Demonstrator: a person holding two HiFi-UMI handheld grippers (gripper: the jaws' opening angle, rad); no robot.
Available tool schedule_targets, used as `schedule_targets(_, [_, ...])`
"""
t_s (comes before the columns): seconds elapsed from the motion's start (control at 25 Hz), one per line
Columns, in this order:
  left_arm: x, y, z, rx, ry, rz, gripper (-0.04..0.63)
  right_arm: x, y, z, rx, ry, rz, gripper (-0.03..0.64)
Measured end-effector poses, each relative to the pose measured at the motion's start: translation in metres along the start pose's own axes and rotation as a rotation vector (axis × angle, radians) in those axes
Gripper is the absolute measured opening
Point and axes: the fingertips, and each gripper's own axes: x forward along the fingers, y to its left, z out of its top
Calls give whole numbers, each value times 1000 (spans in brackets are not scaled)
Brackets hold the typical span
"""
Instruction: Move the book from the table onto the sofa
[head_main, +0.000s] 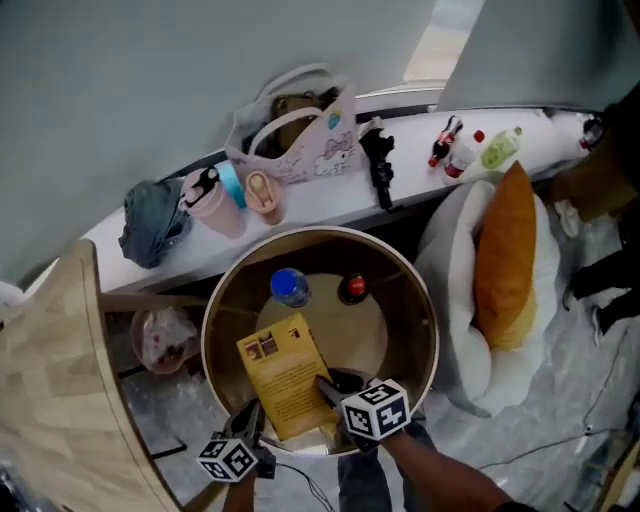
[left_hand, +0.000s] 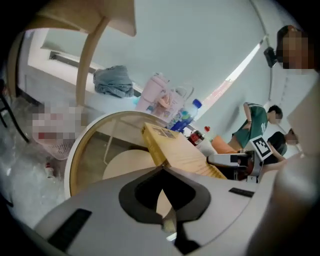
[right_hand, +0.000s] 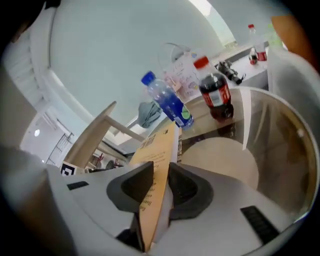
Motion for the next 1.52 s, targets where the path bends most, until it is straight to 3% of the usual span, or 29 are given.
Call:
schedule_targets(0.16, [-46,-113,14,56,-25,-71,6,-127,30,26,-34,-93,-11,103])
schedule_targets(0.32, [-37,-271,30,238,5,-178,6,-294,2,57,31,-294,-89,104])
schedule_targets(0.48, [43,-456,-2,463,81,-360,6,-473,-97,58,167,-535,-225,104])
schedule_targets(0.64, [165,-601,-104,632,199,-488,6,-591,-253,1,352,-686,-363,104])
schedule_targets(0.8, [305,-664,-227,720,292,-467,6,-630,-429,-76,507,-738,-435,104])
schedule_targets(0.92, [392,-665,-287,843,319,-362,6,-616,-526,-110,552,-733,-426,104])
schedule_targets(1.0, [421,-652,-301,932,324,-292,6,-579,-562,-128,540,-645,-411,93])
schedule_targets(1.08, [427,-640,-297,961,326,-244,6,-539,-590,-149,517,-490,-450,71])
schedule_targets(1.16, [407,-629,-291,940,342,-224,6,-521,-594,-176,540,-375,-465,71])
schedule_targets(1.28, [344,-627,-268,895,332,-278,6,-545,-535,-183,480,-329,-403,59])
schedule_targets(1.52, [148,-678,-170,730,144,-483,6,-688,-313,-61,117,-526,-170,18])
